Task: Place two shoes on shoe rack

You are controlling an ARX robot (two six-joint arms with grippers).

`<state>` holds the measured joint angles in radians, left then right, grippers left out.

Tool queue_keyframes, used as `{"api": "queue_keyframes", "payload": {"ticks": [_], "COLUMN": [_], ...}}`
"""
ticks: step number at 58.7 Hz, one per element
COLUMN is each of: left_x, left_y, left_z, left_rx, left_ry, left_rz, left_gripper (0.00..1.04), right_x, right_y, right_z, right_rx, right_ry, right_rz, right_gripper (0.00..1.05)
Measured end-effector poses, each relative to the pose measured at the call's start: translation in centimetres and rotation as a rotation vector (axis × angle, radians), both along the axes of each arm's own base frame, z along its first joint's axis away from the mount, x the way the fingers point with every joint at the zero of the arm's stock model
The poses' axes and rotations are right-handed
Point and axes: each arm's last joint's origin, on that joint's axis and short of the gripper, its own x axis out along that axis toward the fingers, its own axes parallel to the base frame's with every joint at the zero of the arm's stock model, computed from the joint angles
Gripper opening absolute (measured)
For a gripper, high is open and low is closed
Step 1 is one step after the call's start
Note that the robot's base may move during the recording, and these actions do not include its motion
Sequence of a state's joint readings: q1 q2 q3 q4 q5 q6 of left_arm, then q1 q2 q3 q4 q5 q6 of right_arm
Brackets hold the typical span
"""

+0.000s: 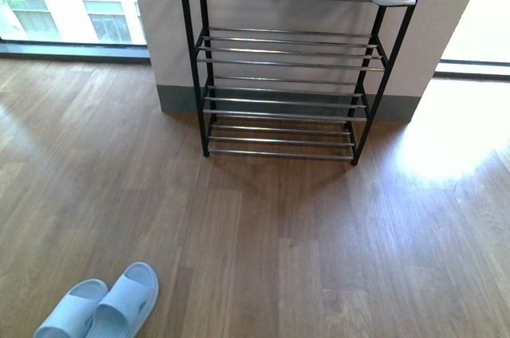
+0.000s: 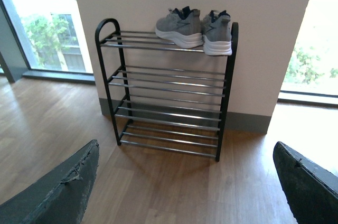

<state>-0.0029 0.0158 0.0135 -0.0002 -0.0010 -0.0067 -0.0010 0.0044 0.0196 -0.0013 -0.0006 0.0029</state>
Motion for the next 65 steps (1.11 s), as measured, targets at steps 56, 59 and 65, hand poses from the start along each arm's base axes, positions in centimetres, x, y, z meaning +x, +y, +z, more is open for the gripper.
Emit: {"api": "queue_keyframes", "payload": {"ticks": [56, 59, 65], "left_x": [0.0, 0.0, 0.0], "left_y": [0.01, 0.01, 0.0], "left_z": [0.0, 0.0, 0.0], "left_rx": [0.0, 0.0, 0.0], "left_ry": [0.0, 0.0, 0.0], "left_rz": [0.002, 0.002, 0.002], "left_gripper": [0.95, 0.95, 0.95], "right_x": [-0.01, -0.01, -0.01], "right_y": [0.01, 0.01, 0.01], "right_z": [0.01, 0.01, 0.01], "right_rx": [0.0, 0.0, 0.0], "right_ry": [-0.002, -0.002, -0.002], "right_rz": [0.003, 0.003, 0.003], "right_gripper": [0.96, 0.96, 0.96]}}
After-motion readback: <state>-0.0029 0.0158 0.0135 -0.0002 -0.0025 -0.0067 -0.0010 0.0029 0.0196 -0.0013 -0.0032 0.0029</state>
